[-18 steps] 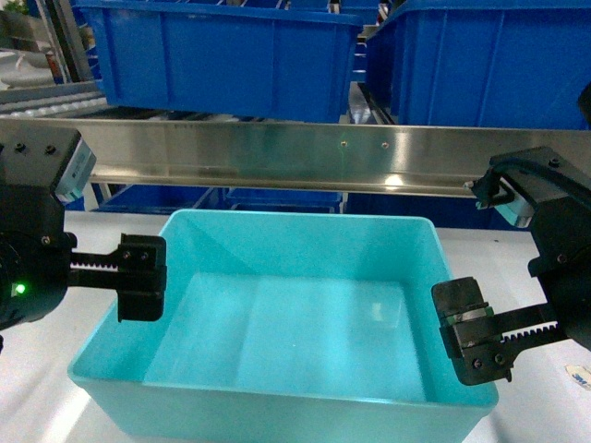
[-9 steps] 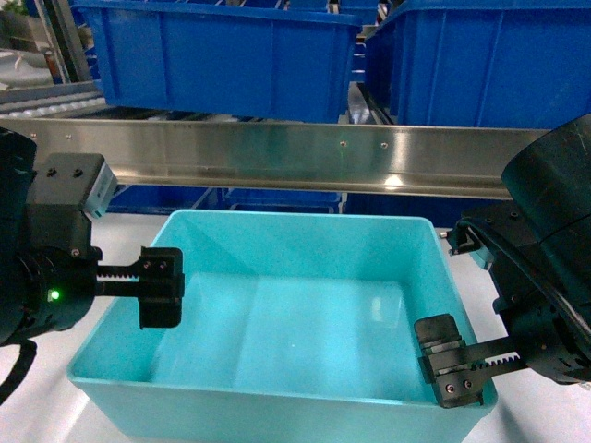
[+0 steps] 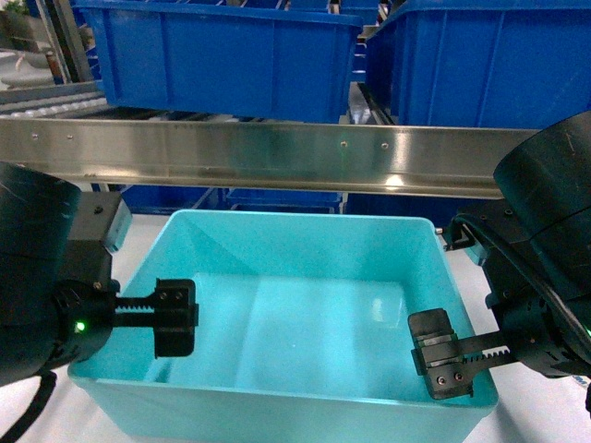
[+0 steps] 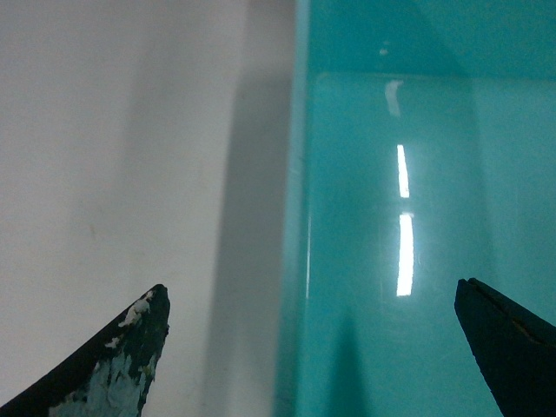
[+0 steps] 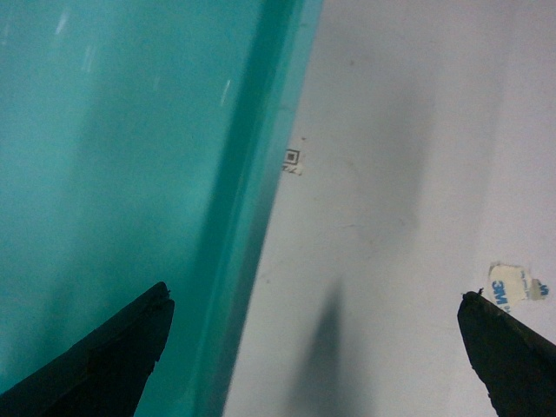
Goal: Organize blue bins on left shelf correctly
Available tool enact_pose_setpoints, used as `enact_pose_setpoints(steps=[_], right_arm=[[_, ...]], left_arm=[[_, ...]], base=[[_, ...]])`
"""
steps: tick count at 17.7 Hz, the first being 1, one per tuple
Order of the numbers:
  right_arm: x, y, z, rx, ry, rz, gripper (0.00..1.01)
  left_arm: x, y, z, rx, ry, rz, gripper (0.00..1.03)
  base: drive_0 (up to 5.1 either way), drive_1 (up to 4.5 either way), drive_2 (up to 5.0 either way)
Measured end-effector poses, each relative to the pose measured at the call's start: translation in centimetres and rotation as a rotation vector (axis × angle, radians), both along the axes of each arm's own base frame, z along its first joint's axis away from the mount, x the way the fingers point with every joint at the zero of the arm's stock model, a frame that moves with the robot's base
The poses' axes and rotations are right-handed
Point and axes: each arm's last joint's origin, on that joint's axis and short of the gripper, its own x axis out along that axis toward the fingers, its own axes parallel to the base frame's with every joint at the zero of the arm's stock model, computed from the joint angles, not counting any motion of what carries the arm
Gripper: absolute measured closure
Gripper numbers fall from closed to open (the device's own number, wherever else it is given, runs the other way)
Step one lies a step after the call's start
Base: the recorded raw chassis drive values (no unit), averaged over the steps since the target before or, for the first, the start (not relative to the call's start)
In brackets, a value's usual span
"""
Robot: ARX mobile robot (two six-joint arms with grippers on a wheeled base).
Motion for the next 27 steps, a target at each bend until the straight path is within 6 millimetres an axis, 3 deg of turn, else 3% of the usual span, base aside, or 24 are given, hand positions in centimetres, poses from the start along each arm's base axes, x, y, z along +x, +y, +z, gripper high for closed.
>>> enact_pose_setpoints(steps=[1, 7, 17, 22, 25, 26, 27], right_arm=[[0.1, -0.2, -0.6, -0.009, 0.001, -0.012, 0.03], [0.0, -0.3, -1.0, -0.027, -0.007, -0.006, 0.04], [0.0, -0.2, -1.0, -0.005, -0.004, 0.001, 0.96], [-0.5, -0.7, -0.2, 0.055, -0.012, -0.009, 0.99], [-0.9, -0.8, 2.4, 0.082, -0.058, 0.009, 0.99], [-1.5, -1.4, 4.4, 0.107, -0.157, 0.05, 0.99], [-1.8, -1.7, 4.6, 0.108, -0.183, 0.057, 0.99]], left_arm=[[0.4, -0.7, -0.9, -0.007, 0.041, -0.004, 0.05], [0.7, -1.2, -0.7, -0.002, 0.041, -0.011, 0.07], [0.6, -1.4, -0.7, -0.008, 0.04, -0.022, 0.99], [0.6, -1.4, -0.3, -0.02, 0.036, -0.019, 1.01], [0.7, -1.3, 2.5, -0.032, -0.042, -0.027, 1.01], [0.4, -1.6, 4.4, -0.038, -0.091, -0.033, 1.01], [0.4, -1.6, 4.6, -0.043, -0.099, -0.036, 1.01]], base=[[0.0, 0.0, 0.0], [0.0, 0.0, 0.0], [0.0, 0.0, 0.0], [0.0, 0.0, 0.0], [0.0, 0.0, 0.0], [0.0, 0.0, 0.0], [0.0, 0.0, 0.0]])
